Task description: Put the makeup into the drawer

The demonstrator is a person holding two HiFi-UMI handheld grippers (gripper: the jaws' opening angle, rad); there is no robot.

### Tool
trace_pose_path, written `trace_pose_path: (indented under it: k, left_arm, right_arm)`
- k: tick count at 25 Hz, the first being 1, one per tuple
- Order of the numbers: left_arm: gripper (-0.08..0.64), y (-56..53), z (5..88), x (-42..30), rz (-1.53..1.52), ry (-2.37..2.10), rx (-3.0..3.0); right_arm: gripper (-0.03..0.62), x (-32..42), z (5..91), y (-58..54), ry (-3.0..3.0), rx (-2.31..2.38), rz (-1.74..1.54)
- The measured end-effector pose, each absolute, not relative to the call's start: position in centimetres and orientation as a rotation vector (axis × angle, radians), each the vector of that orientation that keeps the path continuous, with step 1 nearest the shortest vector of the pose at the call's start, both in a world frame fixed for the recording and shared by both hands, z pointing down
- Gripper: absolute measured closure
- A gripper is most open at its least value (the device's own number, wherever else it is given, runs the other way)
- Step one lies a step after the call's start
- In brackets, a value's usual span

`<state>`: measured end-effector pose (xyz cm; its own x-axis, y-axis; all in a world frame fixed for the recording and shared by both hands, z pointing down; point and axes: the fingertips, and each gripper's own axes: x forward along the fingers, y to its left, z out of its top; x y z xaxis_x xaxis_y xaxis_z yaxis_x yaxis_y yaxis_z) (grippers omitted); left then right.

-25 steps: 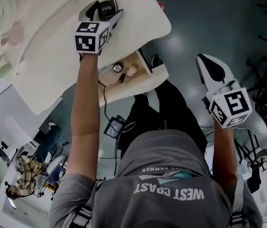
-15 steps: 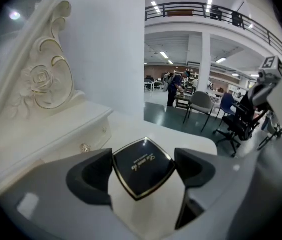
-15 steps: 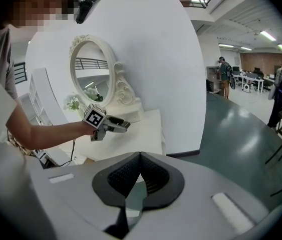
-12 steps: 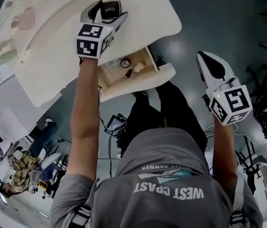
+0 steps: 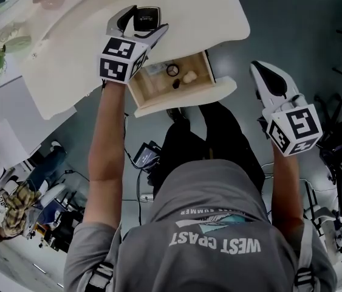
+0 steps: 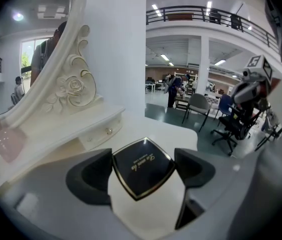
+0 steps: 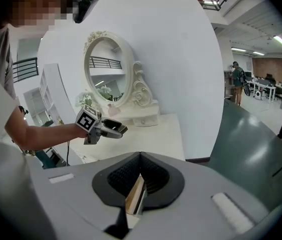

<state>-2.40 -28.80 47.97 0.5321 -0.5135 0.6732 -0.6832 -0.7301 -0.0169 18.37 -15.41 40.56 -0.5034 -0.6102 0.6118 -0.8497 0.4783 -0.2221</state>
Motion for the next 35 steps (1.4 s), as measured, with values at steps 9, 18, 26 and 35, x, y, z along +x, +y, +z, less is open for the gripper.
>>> trace_pose_path:
  k: [9,18,26,35]
  left_arm:
    - [0.172,-23.1,47.6,-7.2,0.998,-0.992,2.499]
    - [0.172,-16.9,49.2,-10.0,1.028,-0.951,2.453]
    - [0.172,-11.8,52.3,-11.1,1.056,-0.871,2.390]
    - [0.172,-8.1,57.5,-10.9,1.132,-0.723,2.303]
  right_arm:
    - [0.591,13.2,39.9,-14.7,-2.316,1.124,0.669]
    - [0.591,9.8,39.7,-13.1,-2.334,1.058,0.642]
    - [0.591,8.0,40.3,-11.6,-2.336,1.007,0.628]
    - [0.589,7.8,41.9,-10.6,-2.305,0.982,0.642]
